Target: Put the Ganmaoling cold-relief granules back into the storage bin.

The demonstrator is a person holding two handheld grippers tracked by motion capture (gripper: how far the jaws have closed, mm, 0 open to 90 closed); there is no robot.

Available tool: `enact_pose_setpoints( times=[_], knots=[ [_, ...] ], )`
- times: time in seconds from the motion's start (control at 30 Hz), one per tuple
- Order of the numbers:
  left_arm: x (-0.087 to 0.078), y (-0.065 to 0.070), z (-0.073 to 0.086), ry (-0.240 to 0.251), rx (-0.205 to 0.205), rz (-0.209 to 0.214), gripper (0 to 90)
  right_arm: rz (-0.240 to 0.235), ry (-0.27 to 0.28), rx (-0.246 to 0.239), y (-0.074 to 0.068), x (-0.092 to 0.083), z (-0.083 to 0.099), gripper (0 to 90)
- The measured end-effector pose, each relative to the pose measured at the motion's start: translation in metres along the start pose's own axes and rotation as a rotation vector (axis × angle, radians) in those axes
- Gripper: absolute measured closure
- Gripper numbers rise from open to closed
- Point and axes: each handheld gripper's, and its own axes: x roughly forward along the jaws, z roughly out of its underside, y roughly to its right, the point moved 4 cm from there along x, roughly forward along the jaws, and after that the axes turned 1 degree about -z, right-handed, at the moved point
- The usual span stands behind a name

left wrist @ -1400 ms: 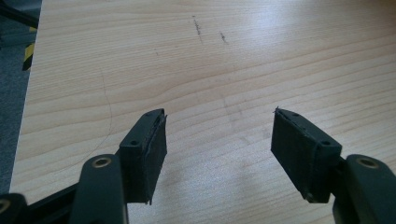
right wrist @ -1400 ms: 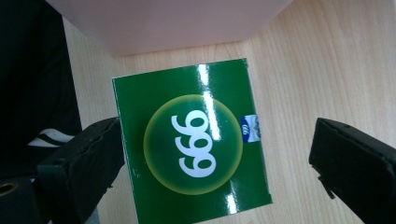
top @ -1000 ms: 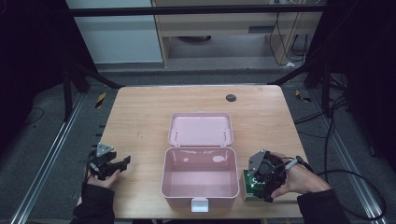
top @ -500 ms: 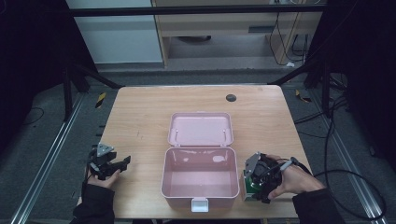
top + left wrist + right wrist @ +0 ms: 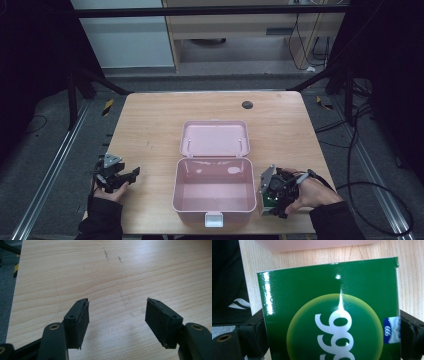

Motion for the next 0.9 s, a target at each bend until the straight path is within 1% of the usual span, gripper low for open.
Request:
enact_pose_setpoints(
  times=[0.03, 0.17, 0.4, 0.43, 0.5, 0.53, 0.67, 0.83, 0.9],
  knots=[
    [0.0001, 0.0000, 0.0000, -0.001, 0.000, 0.000, 34.9, -0.001, -0.001, -0.009, 0.0006, 0.0007, -0.0002, 8.5],
    [0.0000, 0.0000, 0.0000, 0.000, -0.001, 0.000, 34.9, -0.010, -0.010, -0.005, 0.0005, 0.0029, -0.0008, 9.2],
    [-0.0001, -0.0001, 0.0000, 0.000, -0.001, 0.000, 34.9, -0.014, -0.008, -0.015, 0.0008, 0.0038, -0.0011, 11.7],
    [0.0000, -0.0001, 0.0000, -0.001, 0.000, 0.000, 34.9, -0.016, -0.010, -0.004, 0.0004, 0.0031, -0.0008, 12.7],
    [-0.0001, 0.0000, 0.0000, -0.001, 0.000, 0.000, 34.9, -0.017, -0.009, -0.002, 0.0006, 0.0029, -0.0008, 13.3],
    [-0.0001, 0.0000, -0.0001, 0.001, -0.002, 0.000, 34.9, -0.022, -0.011, 0.007, 0.0007, 0.0017, -0.0002, 14.6],
    [-0.0001, -0.0002, -0.0001, -0.001, -0.001, 0.000, 35.0, -0.022, -0.011, 0.001, 0.0015, 0.0002, 0.0007, 15.5],
    [-0.0001, -0.0001, -0.0001, 0.000, -0.001, -0.001, 35.0, -0.029, -0.020, 0.014, 0.0008, -0.0015, 0.0027, 15.8],
    [-0.0001, -0.0001, -0.0002, 0.000, -0.002, 0.000, 35.1, -0.033, -0.022, 0.024, 0.0009, -0.0050, 0.0044, 15.9]
  ],
)
